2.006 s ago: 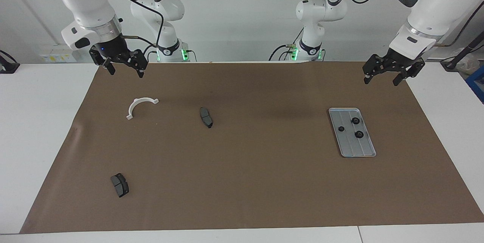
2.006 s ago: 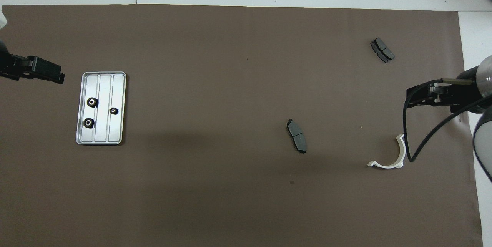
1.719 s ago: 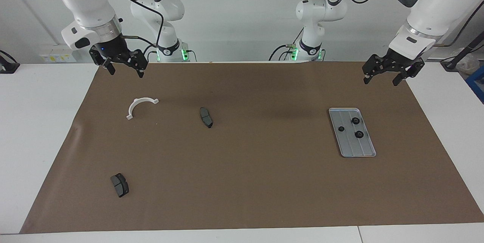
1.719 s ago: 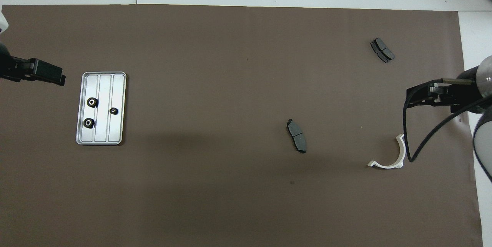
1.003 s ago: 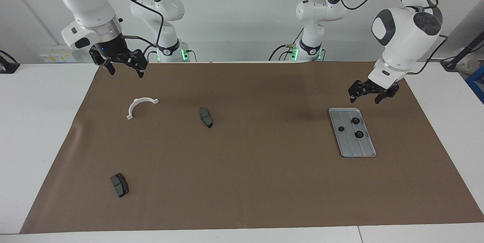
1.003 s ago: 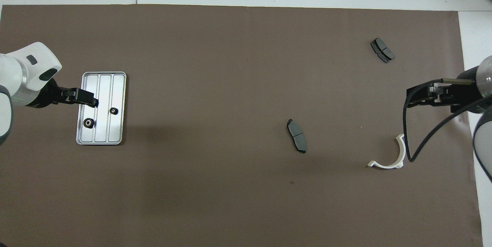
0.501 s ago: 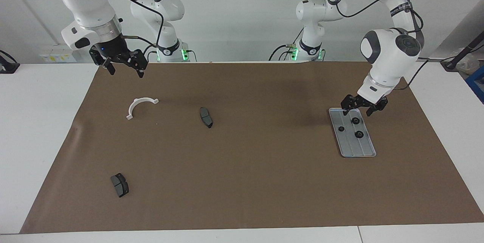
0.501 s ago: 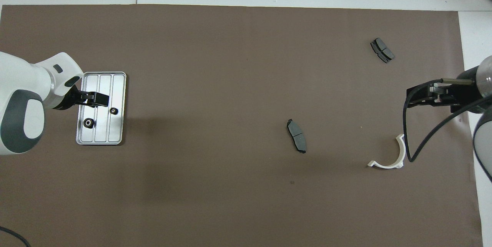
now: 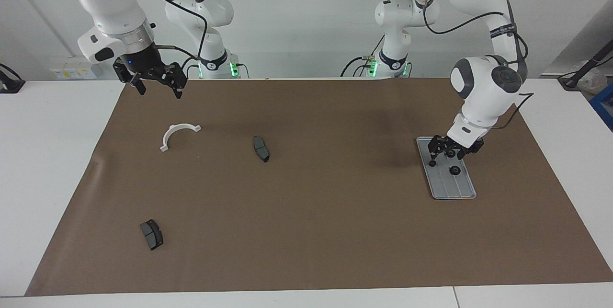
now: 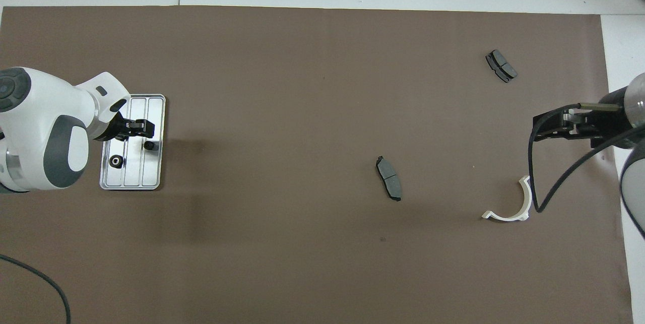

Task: Place bearing gear from tray to pile

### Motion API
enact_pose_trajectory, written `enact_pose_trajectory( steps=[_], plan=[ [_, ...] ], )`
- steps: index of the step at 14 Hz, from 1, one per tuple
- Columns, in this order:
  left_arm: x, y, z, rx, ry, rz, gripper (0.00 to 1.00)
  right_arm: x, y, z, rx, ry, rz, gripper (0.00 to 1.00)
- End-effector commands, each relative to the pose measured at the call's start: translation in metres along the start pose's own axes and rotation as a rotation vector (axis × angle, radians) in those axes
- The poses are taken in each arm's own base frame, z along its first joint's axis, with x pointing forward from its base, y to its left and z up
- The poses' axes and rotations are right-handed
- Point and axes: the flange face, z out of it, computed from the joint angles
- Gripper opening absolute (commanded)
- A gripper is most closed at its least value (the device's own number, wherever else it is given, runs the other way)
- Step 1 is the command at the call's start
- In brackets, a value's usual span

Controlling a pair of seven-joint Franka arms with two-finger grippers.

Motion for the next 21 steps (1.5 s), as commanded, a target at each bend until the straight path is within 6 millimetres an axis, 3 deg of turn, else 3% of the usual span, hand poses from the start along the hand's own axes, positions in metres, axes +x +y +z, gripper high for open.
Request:
enact_pose_trajectory(
  steps=[1,7,21],
  plan=[
    [-0.007,0.002,0.009,-0.003,0.009,-0.046,0.64,0.0,0.003,-0.002,0.017,-0.008,-0.029,1.0],
    [-0.014,0.011,0.024,-0.002,0.018,-0.065,0.43,0.0,0.003,-0.002,0.016,-0.007,-0.029,1.0],
    [-0.022,0.009,0.036,-0.001,0.039,-0.063,0.31,0.0,0.003,-0.002,0.016,-0.007,-0.029,1.0]
  ],
)
